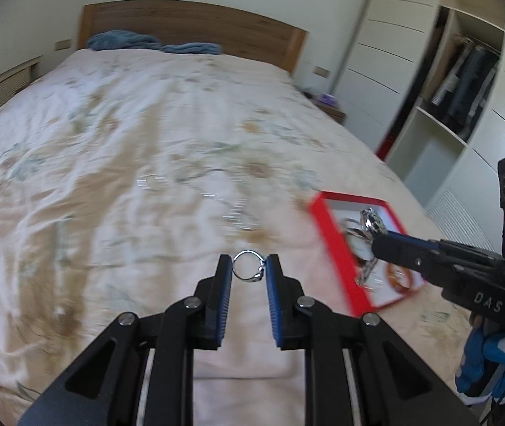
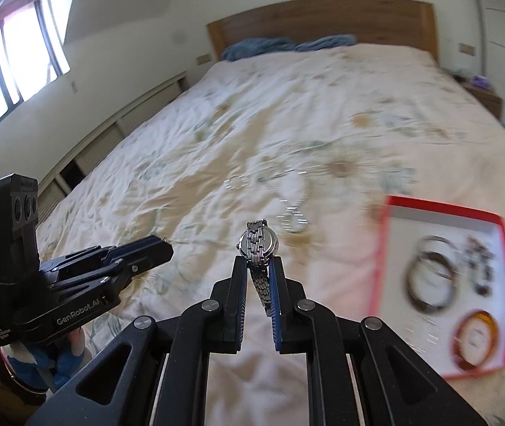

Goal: Organize jewelry
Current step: 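Carry the ring and watch over the red box with both tools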

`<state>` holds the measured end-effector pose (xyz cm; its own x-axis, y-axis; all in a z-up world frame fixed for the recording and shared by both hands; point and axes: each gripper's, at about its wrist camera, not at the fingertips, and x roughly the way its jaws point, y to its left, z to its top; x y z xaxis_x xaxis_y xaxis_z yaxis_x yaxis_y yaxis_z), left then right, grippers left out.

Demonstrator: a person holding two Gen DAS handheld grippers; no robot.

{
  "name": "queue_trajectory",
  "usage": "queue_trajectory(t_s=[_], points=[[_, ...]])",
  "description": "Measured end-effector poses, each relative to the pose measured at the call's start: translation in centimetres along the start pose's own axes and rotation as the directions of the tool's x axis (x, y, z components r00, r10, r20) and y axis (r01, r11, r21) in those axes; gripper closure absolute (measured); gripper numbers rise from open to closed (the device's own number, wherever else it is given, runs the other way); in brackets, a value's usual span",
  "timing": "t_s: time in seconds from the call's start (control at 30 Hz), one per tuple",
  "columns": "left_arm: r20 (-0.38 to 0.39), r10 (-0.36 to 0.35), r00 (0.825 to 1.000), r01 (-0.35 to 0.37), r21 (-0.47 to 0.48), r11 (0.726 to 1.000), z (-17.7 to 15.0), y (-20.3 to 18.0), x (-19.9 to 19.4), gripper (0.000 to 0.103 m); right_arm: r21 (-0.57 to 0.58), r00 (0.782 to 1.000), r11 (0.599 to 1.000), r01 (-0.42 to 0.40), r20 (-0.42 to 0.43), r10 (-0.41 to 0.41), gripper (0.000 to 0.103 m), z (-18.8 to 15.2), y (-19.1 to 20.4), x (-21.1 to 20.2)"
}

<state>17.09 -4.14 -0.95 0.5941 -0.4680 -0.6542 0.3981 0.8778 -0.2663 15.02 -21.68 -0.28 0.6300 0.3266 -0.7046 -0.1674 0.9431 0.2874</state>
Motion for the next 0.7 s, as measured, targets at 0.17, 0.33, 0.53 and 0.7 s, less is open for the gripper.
queue_trajectory(t_s=[0.17, 0.33, 0.53, 0.7], points=[[-0.042, -0.075, 0.996, 0.078, 0.07, 0.994, 0.1, -6.3, 1.4, 0.085, 0.045, 0.997, 0.996, 0.077, 0.025, -0.078, 0.091, -1.6, -4.5, -4.4], [-0.093, -0.118, 0.989, 0.129, 0.129, 0.983, 0.4, -11.6, 4.6, 0.085, 0.094, 0.989, 0.985, 0.144, 0.024, -0.147, 0.091, -2.9, -9.8, -6.5], [-0.168, -0.115, 0.979, 0.141, 0.155, 0.978, 0.9, -15.1, 10.8, 0.085, 0.14, 0.984, 0.974, 0.177, -0.009, -0.178, 0.091, -3.5, -15.6, -4.8], [-0.23, -0.095, 0.968, 0.132, 0.152, 0.979, 0.9, -16.2, 16.0, 0.085, 0.166, 0.983, 0.969, 0.182, -0.043, -0.178, 0.091, -3.2, -19.5, -1.2]])
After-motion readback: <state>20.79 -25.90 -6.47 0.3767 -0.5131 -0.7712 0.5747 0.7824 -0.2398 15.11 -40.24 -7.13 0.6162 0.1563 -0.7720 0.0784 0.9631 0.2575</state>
